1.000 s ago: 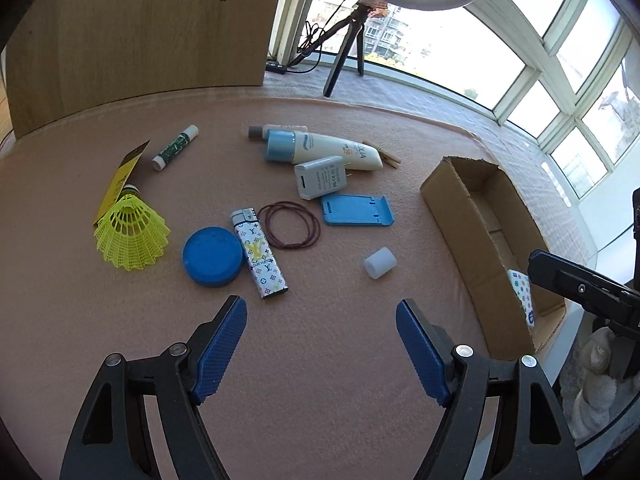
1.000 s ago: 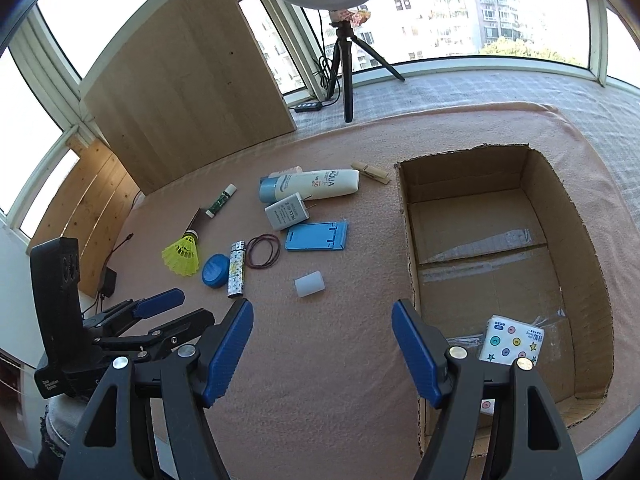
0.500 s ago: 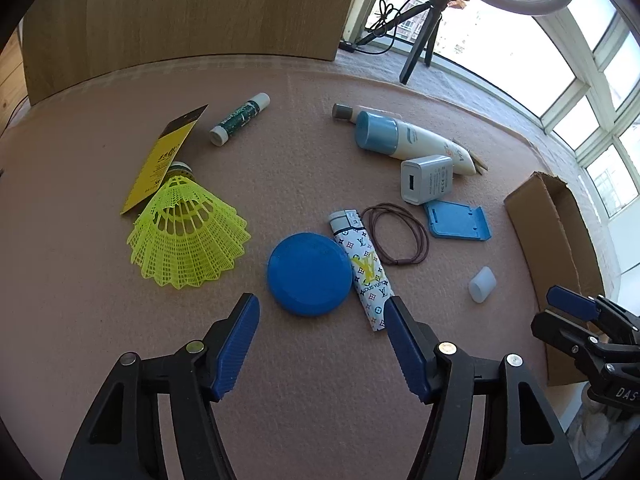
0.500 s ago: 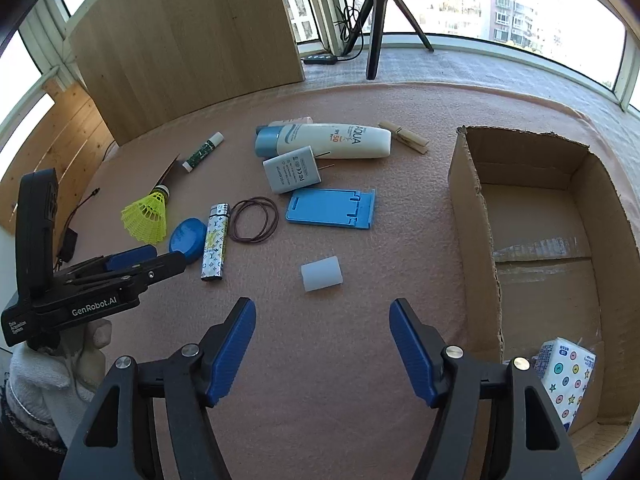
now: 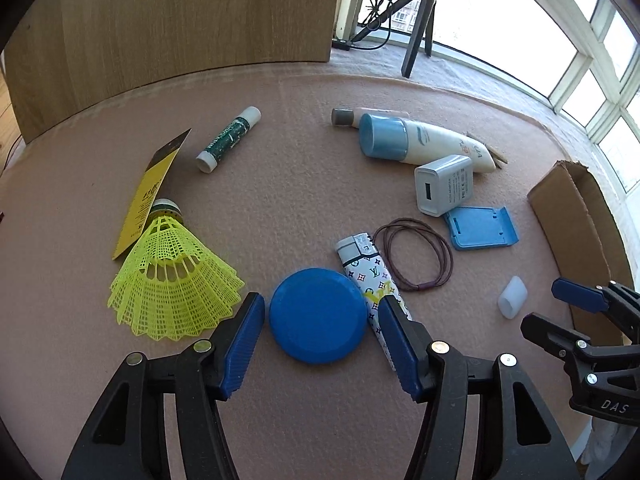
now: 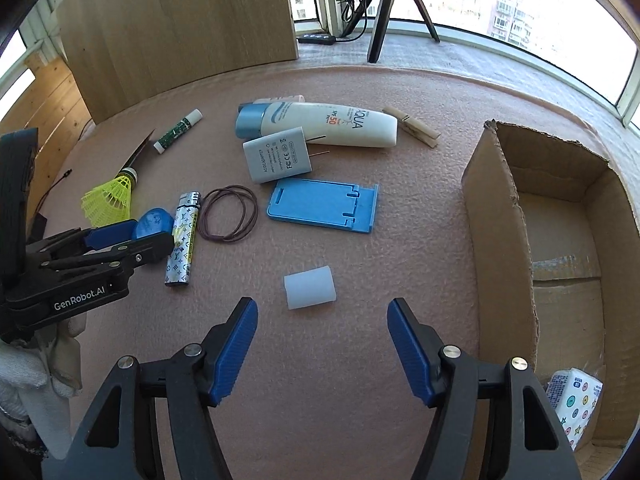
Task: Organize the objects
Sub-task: 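Move the right tool back to the white foam cylinder, then grasp the foam cylinder with the right tool while the left tool grasps the blue lid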
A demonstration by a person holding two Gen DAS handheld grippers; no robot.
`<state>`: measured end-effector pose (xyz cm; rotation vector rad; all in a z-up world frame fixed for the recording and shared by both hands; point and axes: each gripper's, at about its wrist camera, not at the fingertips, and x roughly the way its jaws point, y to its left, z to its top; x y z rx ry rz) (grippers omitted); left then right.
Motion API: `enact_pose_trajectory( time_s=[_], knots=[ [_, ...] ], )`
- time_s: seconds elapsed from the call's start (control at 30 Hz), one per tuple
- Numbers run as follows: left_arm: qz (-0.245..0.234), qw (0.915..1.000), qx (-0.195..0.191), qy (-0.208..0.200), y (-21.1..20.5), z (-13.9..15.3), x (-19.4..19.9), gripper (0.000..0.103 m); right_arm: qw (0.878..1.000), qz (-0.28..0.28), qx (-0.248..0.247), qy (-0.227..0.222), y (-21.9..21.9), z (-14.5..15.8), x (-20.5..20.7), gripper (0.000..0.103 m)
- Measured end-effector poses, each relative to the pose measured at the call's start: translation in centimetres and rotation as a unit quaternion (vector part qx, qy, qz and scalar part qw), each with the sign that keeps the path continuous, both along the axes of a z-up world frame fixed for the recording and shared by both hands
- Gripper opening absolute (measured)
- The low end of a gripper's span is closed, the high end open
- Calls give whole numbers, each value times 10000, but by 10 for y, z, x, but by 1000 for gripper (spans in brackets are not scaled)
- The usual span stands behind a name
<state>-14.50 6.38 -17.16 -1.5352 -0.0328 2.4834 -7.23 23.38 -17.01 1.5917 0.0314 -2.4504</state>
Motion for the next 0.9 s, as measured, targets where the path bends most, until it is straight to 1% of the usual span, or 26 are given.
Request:
enact_pose_trajectory(
  time_s=[0.07, 0.13, 0.23, 0.3, 0.47, 0.53, 0.6, 0.63, 0.7, 0.73, 0.8, 0.87, 0.9],
  knots=[
    [35, 9999, 100, -36, -5, -1, -1, 63, 9999, 24, 106, 18, -2, -4, -3, 64],
    [33, 9999, 92, -41, -8, -1, 3, 63, 9998, 45, 208, 26, -4, -7, -6, 64],
    [-25, 10000, -17, -35, -10, -4, 13, 63, 9997, 67, 224, 20, -4, -9, -8, 64],
    [-95, 9998, -164, 41, -6, -5, 15, 63, 9997, 94, 229, 31, -5, -9, -8, 64],
    [-106, 9992, -369, 107, 2, -6, 8, 63, 9992, 150, 363, 56, -11, -13, -12, 64],
    [-103, 9988, -454, 143, 4, -6, 7, 60, 9990, 170, 411, 65, -13, -16, -14, 64],
    [-108, 9987, -473, 173, 4, -5, 9, 55, 9987, 190, 473, 72, -15, -18, -16, 62],
    [-113, 9986, -473, 182, 4, -5, 9, 54, 9985, 208, 506, 77, -17, -20, -16, 58],
    [-131, 9987, -462, 190, 4, -6, 10, 54, 9982, 239, 546, 105, -19, -21, -17, 54],
    [-136, 9987, -447, 181, 3, -6, 11, 54, 9980, 263, 564, 134, -20, -21, -17, 50],
    [-132, 9990, -390, 144, 1, -5, 11, 54, 9975, 343, 598, 158, -23, -20, -16, 41],
    [-91, 9995, -286, 106, -2, -6, 10, 54, 9969, 432, 642, 155, -26, -18, -15, 23],
    [-73, 9996, -244, 90, -3, -6, 10, 54, 9967, 468, 649, 143, -28, -18, -14, 23]
  ],
)
